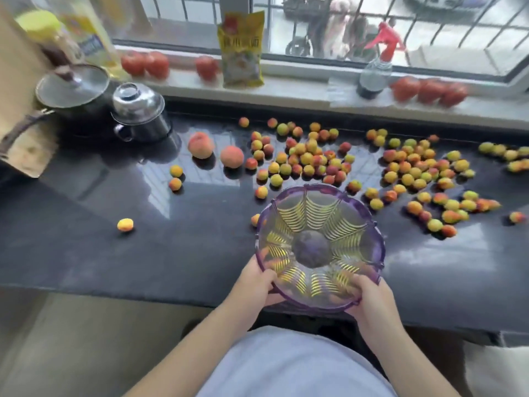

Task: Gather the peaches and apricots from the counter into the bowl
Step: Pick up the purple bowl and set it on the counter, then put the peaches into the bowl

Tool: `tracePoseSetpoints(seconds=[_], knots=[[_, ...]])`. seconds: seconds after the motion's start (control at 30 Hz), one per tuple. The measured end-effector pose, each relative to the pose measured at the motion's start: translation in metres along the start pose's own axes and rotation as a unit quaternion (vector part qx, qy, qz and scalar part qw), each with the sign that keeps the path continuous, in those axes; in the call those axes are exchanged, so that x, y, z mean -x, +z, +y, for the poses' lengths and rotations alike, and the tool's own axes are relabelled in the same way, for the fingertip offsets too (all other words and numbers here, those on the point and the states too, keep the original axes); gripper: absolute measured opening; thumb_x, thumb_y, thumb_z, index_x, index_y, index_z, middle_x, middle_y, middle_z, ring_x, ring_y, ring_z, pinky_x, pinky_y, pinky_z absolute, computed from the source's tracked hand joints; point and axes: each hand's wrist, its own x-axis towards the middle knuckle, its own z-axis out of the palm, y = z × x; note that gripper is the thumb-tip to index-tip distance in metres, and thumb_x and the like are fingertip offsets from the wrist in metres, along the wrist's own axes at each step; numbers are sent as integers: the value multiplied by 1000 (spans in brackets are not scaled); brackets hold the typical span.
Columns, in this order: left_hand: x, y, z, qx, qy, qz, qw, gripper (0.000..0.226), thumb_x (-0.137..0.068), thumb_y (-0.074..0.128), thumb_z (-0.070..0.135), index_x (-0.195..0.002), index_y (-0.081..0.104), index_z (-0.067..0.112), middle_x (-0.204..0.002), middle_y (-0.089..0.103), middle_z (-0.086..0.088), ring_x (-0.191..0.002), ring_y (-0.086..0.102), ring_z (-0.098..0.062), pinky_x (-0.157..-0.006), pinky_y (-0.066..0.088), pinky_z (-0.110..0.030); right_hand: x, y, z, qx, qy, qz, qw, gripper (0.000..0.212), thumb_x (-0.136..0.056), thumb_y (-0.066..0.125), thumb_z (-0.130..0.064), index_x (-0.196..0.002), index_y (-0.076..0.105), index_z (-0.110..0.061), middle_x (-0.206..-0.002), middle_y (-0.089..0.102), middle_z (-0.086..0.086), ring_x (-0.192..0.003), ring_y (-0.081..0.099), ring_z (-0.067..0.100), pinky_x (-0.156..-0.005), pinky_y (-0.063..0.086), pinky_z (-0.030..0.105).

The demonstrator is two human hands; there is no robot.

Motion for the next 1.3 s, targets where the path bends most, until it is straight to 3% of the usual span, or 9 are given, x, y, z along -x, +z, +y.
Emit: tracePoseSetpoints(seconds=[0.27,0.43,0.6,0.7,0.77,0.9,1.07,1.2,1.3], knots=[[-53,36,11,7,-40,-3,999,48,-110,44,1,-144,55,33,-137,69,-2,-119,71,-28,-80,67,-41,-43,-2,-21,-8,3,36,999,37,-96,47,5,-113,65,-22,-107,76,11,-95,74,33,-80,61,57],[-55,29,17,-12,-41,-41,998,38,-111,49,4,-127,61,37,-130,74,1,-118,73,-26,-88,65,-38,-49,1,-25,6,3,42,999,34,-100,47,0,-122,61,-22,-108,75,7,-95,74,31,-75,63,48],[-49,-4,30,-55,-49,-71,995,45,-112,55,22,-157,49,21,-143,67,-6,-117,74,-29,-94,64,-38,-54,-5,-27,41,15,26,999,31,-98,54,-5,-123,63,-21,-105,76,7,-95,74,29,-75,62,44],[-52,-37,57,-87,-35,-21,995,46,-112,55,19,-157,47,13,-138,65,-11,-112,72,-32,-90,63,-38,-48,-5,-35,92,-25,59,994,40,-98,57,-11,-137,52,-17,-110,69,6,-95,68,25,-75,56,39],[-69,-67,82,-150,15,41,988,42,-111,56,14,-152,53,7,-128,67,-10,-104,72,-28,-85,61,-32,-43,-1,-46,173,-114,153,966,52,-98,59,-17,-147,42,-20,-134,57,6,-114,59,26,-89,52,42],[-109,-106,144,-422,152,144,882,44,-106,59,19,-149,56,14,-139,65,-5,-125,64,-27,-103,51,-38,-39,28,-72,273,-322,203,884,45,-96,57,-15,-140,48,-21,-140,45,2,-129,45,20,-108,41,42],[-166,-100,201,-644,217,125,723,67,-104,64,28,-162,34,15,-162,35,-20,-148,38,-44,-117,39,-55,-53,73,-74,367,-366,114,848,38,-92,59,-5,-128,58,-17,-130,53,0,-123,50,17,-106,38,31],[-216,-84,221,-658,183,122,720,81,-104,65,43,-167,24,13,-167,30,-26,-154,32,-43,-122,31,-50,-57,85,-59,371,-321,83,867,34,-93,59,-6,-122,61,-23,-124,55,-7,-118,52,12,-106,46,38],[-238,-76,219,-620,147,138,759,66,-104,64,47,-151,46,4,-148,51,-29,-137,49,-46,-111,41,-50,-59,73,-52,370,-297,94,875,33,-93,59,-4,-114,59,-30,-120,54,-9,-113,54,10,-103,50,40]])
